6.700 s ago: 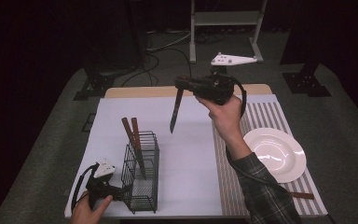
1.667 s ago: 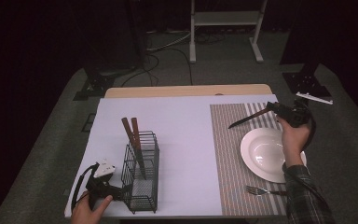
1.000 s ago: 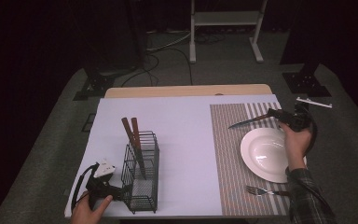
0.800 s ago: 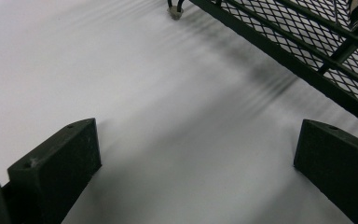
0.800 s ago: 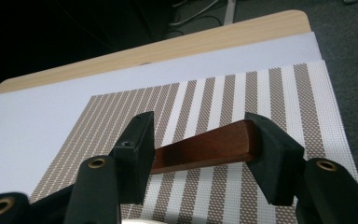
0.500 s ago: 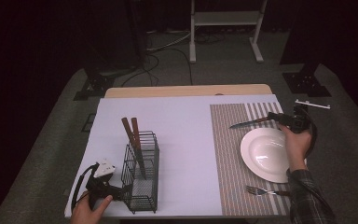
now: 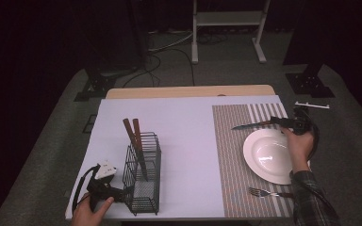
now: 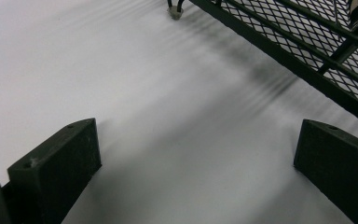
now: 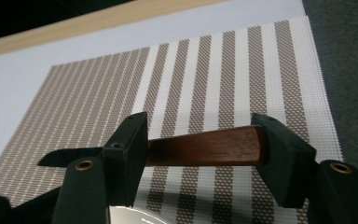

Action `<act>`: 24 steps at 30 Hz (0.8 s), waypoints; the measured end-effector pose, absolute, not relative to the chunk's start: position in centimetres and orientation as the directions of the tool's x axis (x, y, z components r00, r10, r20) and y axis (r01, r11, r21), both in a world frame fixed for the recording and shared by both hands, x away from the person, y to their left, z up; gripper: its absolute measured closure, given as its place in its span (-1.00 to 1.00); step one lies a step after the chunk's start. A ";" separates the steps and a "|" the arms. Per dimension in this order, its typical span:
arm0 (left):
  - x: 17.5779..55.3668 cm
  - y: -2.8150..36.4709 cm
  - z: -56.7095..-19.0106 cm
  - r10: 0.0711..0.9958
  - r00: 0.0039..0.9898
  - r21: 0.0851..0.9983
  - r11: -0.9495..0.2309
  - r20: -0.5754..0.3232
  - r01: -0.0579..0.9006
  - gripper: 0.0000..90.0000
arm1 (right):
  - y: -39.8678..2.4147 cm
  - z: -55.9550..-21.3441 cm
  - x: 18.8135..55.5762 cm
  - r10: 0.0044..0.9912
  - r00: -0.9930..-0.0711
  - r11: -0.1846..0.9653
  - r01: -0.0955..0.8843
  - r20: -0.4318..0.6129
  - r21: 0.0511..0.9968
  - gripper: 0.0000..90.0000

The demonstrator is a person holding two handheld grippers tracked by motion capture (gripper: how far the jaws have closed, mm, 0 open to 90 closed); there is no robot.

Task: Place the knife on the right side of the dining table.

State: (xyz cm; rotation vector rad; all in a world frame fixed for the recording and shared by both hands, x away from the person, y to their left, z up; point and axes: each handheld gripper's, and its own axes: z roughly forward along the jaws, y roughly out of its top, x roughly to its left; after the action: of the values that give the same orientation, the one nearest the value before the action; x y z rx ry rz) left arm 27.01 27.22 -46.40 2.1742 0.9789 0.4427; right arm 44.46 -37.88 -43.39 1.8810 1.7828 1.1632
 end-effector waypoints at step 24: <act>27.0 27.2 -46.4 0.755 0.656 0.718 -0.468 0.022 0.515 -1.00 | -36.9 -43.8 45.5 0.977 -0.026 -0.113 0.777 0.211 0.619 -0.29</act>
State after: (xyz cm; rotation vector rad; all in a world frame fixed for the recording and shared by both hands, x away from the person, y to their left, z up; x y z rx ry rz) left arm 27.01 27.22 -46.40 2.1742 0.9786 0.4428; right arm 45.52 -36.85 -43.77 1.9385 1.8439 0.8829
